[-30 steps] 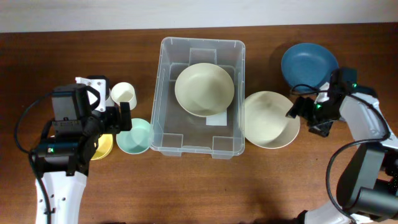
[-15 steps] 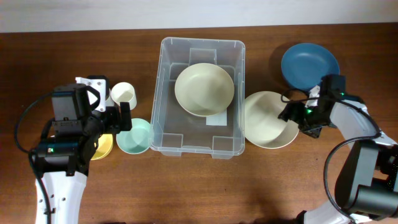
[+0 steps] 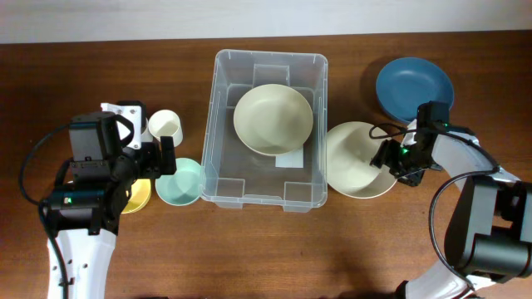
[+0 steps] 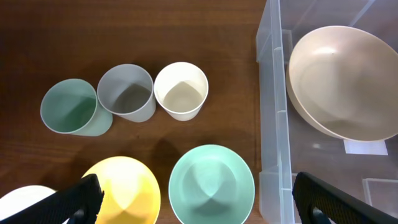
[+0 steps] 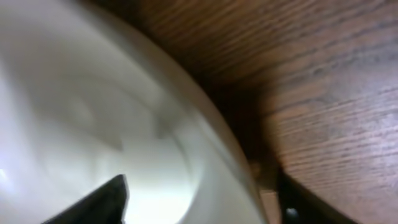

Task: Pack container
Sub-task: 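Carry the second cream plate and stack it on the first in the container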

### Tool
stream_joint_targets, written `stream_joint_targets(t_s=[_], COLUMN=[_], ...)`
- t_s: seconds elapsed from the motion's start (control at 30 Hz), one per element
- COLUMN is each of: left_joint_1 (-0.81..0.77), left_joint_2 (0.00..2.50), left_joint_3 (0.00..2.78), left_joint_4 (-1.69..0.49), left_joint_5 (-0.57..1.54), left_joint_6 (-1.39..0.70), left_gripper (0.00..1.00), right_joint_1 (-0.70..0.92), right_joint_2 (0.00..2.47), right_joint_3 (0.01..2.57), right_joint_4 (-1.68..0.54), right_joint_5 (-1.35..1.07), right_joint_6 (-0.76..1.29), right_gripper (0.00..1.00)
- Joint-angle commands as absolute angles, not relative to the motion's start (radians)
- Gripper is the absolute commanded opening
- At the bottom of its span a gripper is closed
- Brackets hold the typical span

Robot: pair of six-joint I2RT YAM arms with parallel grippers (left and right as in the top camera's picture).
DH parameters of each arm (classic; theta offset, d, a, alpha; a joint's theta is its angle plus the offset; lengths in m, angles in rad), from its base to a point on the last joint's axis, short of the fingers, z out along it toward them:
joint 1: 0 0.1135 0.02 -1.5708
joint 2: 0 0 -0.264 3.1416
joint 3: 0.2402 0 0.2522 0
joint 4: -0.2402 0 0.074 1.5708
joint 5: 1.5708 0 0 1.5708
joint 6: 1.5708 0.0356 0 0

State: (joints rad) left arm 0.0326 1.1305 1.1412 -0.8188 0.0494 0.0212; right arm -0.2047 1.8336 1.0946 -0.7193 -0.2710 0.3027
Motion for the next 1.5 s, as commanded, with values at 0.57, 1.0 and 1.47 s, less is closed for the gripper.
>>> stream_joint_targets(t_s=[0.57, 1.0, 1.47], left_joint_1=[0.038, 0.038, 0.038], left_joint_2=[1.131, 1.131, 1.131], left_joint_3=[1.159, 1.159, 1.159], left_joint_4=[-0.816, -0.816, -0.816], left_joint_5=[0.057, 0.057, 0.057], left_joint_6=[0.015, 0.015, 0.015], left_gripper=[1.00, 1.00, 1.00], right_joint_1=[-0.208, -0.276, -0.261], right_joint_2=[1.846, 1.812, 1.401], right_joint_3=[1.085, 1.092, 1.415], right_joint_4=[-0.714, -0.732, -0.898], right_joint_5=[-0.250, -0.250, -0.174], right_joint_6=[0.310, 0.292, 0.289], right_gripper=[0.08, 0.04, 0.04])
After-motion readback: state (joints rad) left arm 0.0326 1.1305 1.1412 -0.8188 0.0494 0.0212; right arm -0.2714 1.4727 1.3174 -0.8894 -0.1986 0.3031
